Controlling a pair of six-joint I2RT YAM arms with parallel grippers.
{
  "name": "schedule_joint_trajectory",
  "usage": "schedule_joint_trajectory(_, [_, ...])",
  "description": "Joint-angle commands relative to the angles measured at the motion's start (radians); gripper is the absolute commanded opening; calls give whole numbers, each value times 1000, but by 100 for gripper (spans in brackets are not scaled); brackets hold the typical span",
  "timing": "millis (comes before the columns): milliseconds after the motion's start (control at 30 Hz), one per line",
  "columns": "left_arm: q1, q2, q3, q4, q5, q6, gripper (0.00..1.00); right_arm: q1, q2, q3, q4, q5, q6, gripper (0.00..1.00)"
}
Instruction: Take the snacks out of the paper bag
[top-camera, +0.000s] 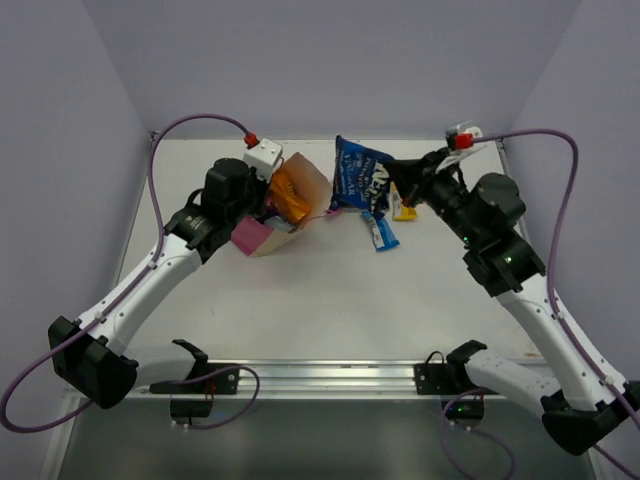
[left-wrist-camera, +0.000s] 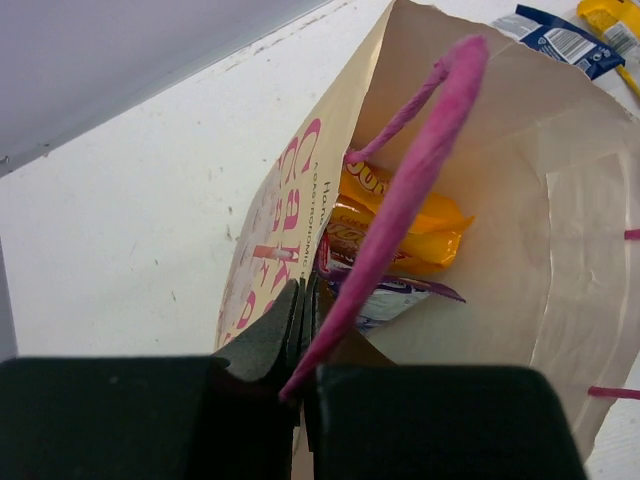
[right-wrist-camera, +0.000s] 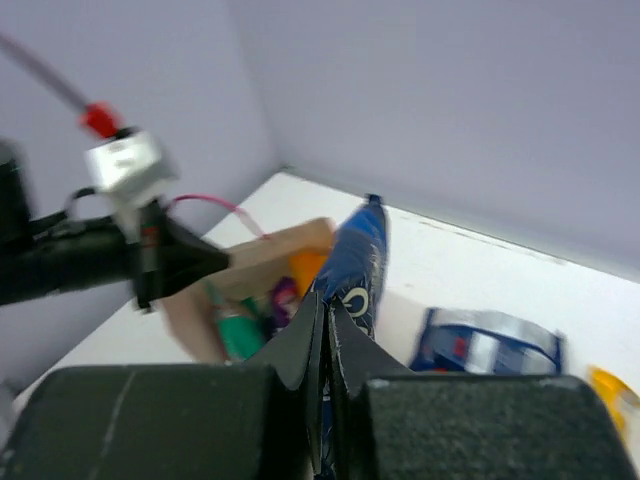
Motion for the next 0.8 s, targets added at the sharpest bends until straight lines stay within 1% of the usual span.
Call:
schedule_joint_trajectory(0, [10, -1, -10, 47, -42, 51, 0, -133, -94, -87, -129, 169, 113, 0])
schedule_joint_trajectory(33, [11, -1, -12, 60, -39, 70, 0, -191, -113, -139, -156, 188, 142, 0])
schedule_joint_trajectory(100, [13, -3, -21, 77, -32, 92, 0, -239, -168, -207, -163, 220, 174, 0])
schedule_joint_trajectory(133, [14, -3, -23, 95, -25, 116, 0, -262, -183, -280, -163, 223, 215, 0])
schedule_joint_trajectory(167, [16, -3, -18, 103, -9, 130, 0, -313, -194, -316, -163, 217, 239, 0])
schedule_joint_trajectory(200, [16, -1, -14, 109, 2, 153, 0, -333, -214, -355, -155, 212, 262, 0])
schedule_joint_trajectory(233, [16, 0, -9, 122, 8, 163, 0, -350, -217, -435, -151, 215, 309, 0])
schedule_joint_trajectory(267, [17, 3, -3, 128, 24, 175, 0, -388, -217, -466, -151, 219, 340, 0])
schedule_joint_trajectory(333, [16, 9, 17, 139, 33, 209, 0, -425, -208, -549, -184, 222, 431, 14])
schedule_joint_trajectory(367, [17, 14, 25, 140, 44, 213, 0, -448, -207, -563, -213, 241, 462, 24])
schedule_joint_trajectory(400, [17, 16, 38, 140, 56, 219, 0, -456, -205, -567, -247, 267, 485, 46])
schedule_joint_trajectory(433, [16, 19, 42, 140, 71, 224, 0, -457, -214, -560, -308, 322, 501, 55])
schedule_joint_trajectory(500, [16, 17, 48, 137, 120, 226, 0, -456, -236, -535, -333, 347, 478, 73])
schedule_joint_trajectory(533, [16, 16, 46, 131, 137, 227, 0, -456, -258, -494, -312, 344, 419, 75])
schedule_joint_trajectory(600, [14, 11, 37, 125, 169, 241, 0, -444, -269, -453, -258, 225, 356, 76])
schedule_joint_trajectory(633, [14, 9, 36, 111, 172, 255, 0, -433, -265, -404, -197, 176, 304, 76])
schedule_joint_trajectory(667, [14, 6, 34, 102, 180, 261, 0, -386, -237, -379, -166, 97, 273, 76])
schedule_joint_trajectory(700, [13, 5, 34, 94, 182, 264, 0, -346, -211, -348, -135, 69, 235, 76])
schedule_joint_trajectory(733, [13, -1, 31, 88, 185, 262, 0, -241, -178, -278, -102, 65, 152, 75])
schedule_joint_trajectory(767, [13, -6, 26, 85, 185, 262, 0, -194, -100, -244, -88, 62, 112, 75])
